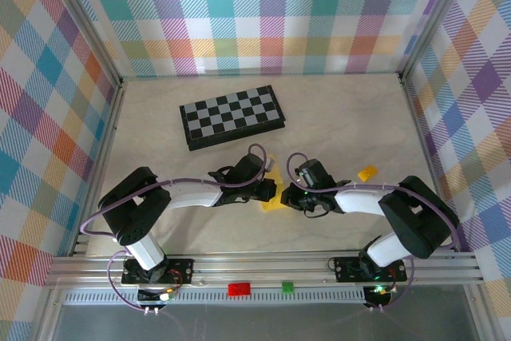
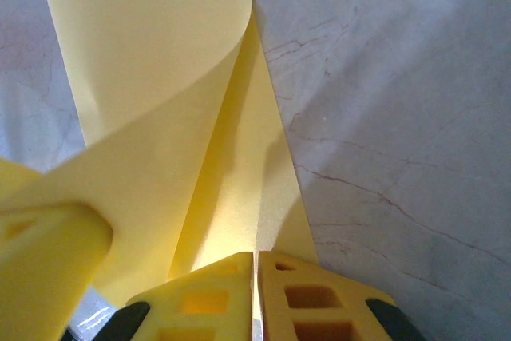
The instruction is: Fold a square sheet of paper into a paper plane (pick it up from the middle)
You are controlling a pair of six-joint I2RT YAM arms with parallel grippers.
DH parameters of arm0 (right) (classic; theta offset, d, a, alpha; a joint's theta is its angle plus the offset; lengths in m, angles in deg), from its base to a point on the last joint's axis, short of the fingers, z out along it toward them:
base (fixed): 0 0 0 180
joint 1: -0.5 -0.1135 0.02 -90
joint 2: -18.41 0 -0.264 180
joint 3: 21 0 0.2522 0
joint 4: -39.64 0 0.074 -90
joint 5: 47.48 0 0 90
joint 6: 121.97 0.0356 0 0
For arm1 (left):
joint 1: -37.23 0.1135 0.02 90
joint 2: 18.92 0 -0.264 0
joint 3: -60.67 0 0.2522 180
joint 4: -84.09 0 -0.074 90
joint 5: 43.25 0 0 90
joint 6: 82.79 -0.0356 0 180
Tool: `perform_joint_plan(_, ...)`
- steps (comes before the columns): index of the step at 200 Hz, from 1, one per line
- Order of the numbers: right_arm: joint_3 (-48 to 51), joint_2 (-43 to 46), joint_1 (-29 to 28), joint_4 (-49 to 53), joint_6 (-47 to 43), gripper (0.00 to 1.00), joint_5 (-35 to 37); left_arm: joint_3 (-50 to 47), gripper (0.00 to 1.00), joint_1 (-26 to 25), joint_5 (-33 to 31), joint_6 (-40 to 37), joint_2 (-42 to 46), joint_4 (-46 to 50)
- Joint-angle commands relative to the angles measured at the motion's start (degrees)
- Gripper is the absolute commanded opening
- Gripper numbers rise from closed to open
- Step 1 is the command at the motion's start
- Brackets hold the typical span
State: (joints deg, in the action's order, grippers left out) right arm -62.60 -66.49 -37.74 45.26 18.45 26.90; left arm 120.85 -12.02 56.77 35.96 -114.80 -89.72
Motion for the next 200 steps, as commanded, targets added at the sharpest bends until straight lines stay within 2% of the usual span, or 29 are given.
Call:
perform_joint_plan(1,1.47,0.07,0.18,3.2,0.21,0.13,1.48,-0.8,0.0,1.65,0.61,-1.43,0.66,0.98)
perform_joint_plan(200,0.33,2.56,0.18,5.17,-0.05,0.13,1.49,0.73,0.0,2.95,-0.97,-3.88,-1.99,2.75)
